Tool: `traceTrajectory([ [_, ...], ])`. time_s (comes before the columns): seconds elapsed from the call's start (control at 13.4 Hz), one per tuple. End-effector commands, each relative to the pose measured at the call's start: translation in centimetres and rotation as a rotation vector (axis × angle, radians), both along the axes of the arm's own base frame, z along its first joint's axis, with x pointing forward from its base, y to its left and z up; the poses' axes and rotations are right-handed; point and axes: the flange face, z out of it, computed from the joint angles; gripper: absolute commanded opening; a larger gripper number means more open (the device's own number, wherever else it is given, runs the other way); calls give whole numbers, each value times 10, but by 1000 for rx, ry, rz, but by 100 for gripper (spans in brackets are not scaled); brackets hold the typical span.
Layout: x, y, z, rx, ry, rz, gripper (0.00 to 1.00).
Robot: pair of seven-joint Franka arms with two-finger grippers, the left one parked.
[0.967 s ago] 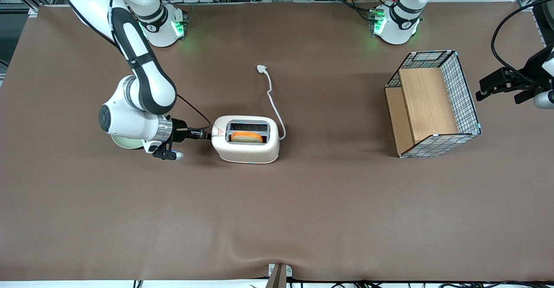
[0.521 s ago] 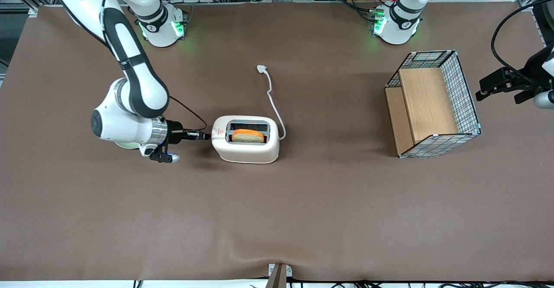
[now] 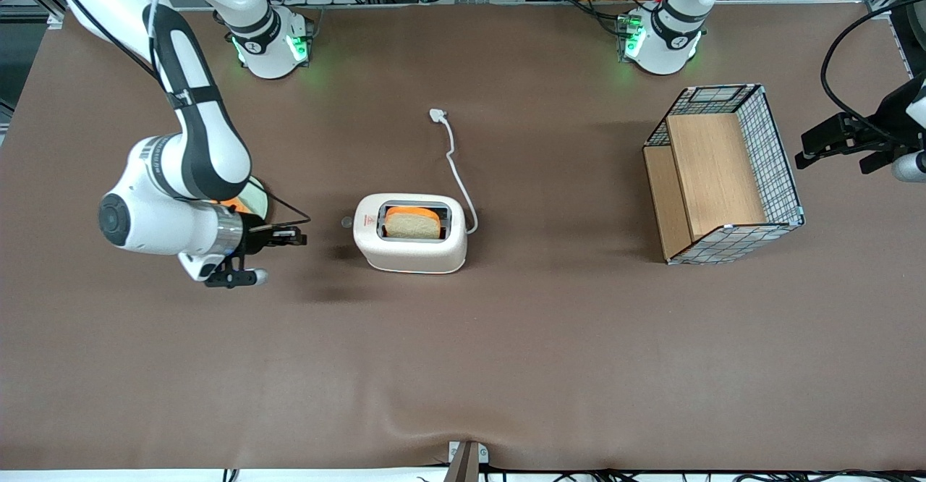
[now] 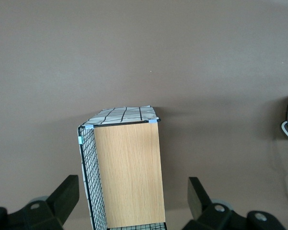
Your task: Press toaster button with right arm
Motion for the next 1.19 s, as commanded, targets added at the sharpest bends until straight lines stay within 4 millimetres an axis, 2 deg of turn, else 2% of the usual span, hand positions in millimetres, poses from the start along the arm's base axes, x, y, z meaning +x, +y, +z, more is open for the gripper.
traceTrajectory([
  [0.0,24,-24,35,-91,-25,61,100],
  [0.15,42,-50,79,-160,-52,86,100],
  [0.22,47,-55,101,-165,-56,89,100],
  [0.3,49,-75,117,-161,-45,69,100],
  [0.37,50,-89,126,-155,-36,51,100],
  [0.52,49,-106,148,-164,-55,31,100],
  [0.67,40,-128,177,-182,-82,48,100],
  [0.74,35,-131,194,-182,-99,61,100],
  [0.89,6,-130,244,-187,-94,30,100],
  [1.12,-26,-148,295,-201,-108,-31,100],
])
